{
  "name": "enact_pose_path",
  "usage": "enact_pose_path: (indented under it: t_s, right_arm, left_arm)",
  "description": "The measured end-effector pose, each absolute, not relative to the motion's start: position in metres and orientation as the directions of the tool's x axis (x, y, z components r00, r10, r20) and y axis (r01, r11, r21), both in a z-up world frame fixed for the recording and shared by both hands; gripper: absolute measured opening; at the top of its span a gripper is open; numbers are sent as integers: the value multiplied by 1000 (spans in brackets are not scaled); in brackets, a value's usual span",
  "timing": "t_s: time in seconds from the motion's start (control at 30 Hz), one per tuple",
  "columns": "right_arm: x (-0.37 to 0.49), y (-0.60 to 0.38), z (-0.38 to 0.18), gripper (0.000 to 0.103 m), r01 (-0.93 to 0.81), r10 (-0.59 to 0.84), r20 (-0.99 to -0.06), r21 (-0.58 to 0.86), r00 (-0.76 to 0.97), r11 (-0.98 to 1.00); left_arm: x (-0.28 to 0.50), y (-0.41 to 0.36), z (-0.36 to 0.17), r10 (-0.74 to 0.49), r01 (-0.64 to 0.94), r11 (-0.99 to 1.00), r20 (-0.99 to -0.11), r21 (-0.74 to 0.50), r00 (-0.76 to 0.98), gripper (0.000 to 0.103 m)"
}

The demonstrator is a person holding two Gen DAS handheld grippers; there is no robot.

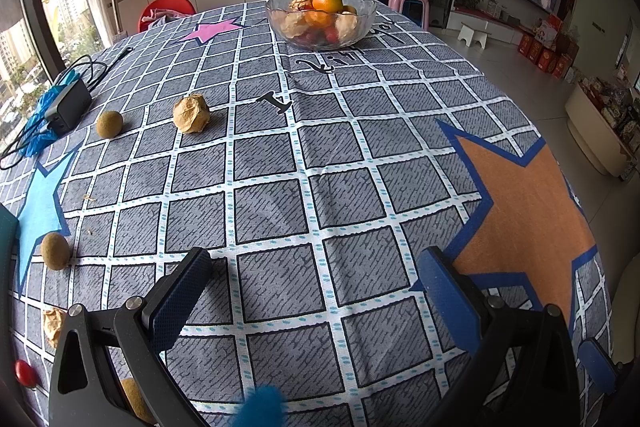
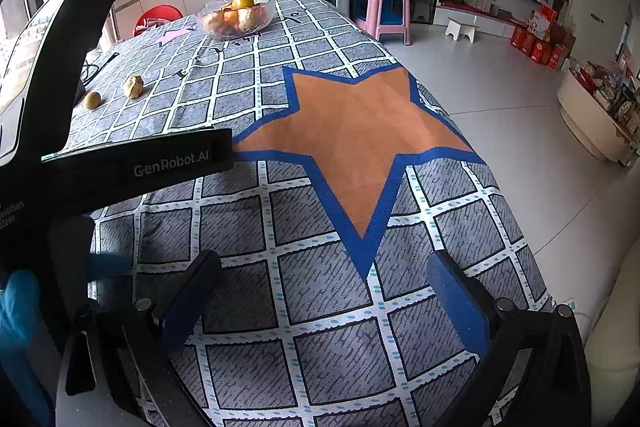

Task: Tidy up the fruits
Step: 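Move both tools down toward the orange and tan fruits on the cloth, then grasp an orange with the left tool while the right tool grasps a tan round fruit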

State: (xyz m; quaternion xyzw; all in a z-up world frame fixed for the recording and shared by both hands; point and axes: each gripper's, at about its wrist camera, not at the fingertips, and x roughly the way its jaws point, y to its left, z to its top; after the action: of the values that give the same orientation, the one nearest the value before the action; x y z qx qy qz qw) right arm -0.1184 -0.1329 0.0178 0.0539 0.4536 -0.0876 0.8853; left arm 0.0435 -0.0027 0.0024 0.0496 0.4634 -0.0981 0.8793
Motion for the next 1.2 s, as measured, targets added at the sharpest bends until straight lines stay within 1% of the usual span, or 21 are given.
enact_pose_path:
  t_s: [0.07, 0.1, 0.2, 0.3, 0.37, 0.43, 0.5, 0.7, 0.77, 0.9, 1.0, 1.1, 1.13, 1.17, 1.2]
  right_arm:
    - [-118, -134, 18, 103, 204, -100, -810, 24, 577, 979]
    - [-120, -135, 19, 103, 205, -95, -808, 32, 581, 978]
    - [-123, -139, 21, 103, 204, -82, -804, 50, 589, 978]
    - [-121, -136, 21, 103, 202, -100, -811, 23, 577, 979]
    - [-119, -133, 20, 103, 199, -115, -816, 1, 567, 980]
    - [-118, -132, 20, 103, 194, -112, -816, -1, 568, 981]
    - [-117, -133, 19, 103, 194, -113, -816, 0, 568, 981]
    - [-118, -133, 19, 103, 193, -115, -816, -4, 567, 981]
    - [-118, -133, 19, 103, 193, -115, -816, -4, 566, 981]
    - [-117, -132, 19, 103, 194, -117, -817, -6, 565, 981]
    - [-117, -132, 18, 103, 194, -117, -817, -6, 565, 981]
    - [-117, -132, 18, 103, 193, -116, -817, -6, 565, 981]
    - [-117, -133, 18, 103, 192, -115, -818, -5, 564, 981]
    - [-116, -132, 19, 103, 192, -116, -818, -7, 563, 981]
    - [-116, -131, 18, 103, 191, -117, -819, -10, 561, 982]
  left_arm:
    - [42, -2, 5, -126, 228, 974, -847, -5, 516, 103]
    - [39, 2, 9, -122, 217, 976, -840, -6, 528, 103]
    - [8, 22, 35, -143, 216, 976, -780, -10, 610, 103]
    - [-28, 50, 47, -151, 237, 971, -759, 5, 633, 103]
    - [-45, 73, 46, -146, 220, 976, -764, -5, 629, 103]
    - [-54, 95, 38, -139, 181, 983, -788, -36, 599, 103]
    - [-56, 105, 29, -163, 172, 982, -808, -77, 566, 103]
    - [-52, 98, 10, -135, 146, 987, -851, -69, 508, 103]
    - [-53, 92, 6, -78, 143, 990, -850, -3, 521, 103]
    - [-59, 93, 2, -94, 153, 988, -817, -7, 569, 103]
    - [-54, 93, 3, -91, 153, 988, -833, -8, 546, 103]
    - [-55, 92, 4, -87, 143, 990, -829, -9, 552, 102]
    - [-56, 92, 5, -89, 143, 990, -826, -10, 557, 100]
    - [-58, 92, 7, -92, 147, 989, -818, -9, 568, 92]
    - [-59, 92, 8, -94, 150, 989, -814, -9, 573, 86]
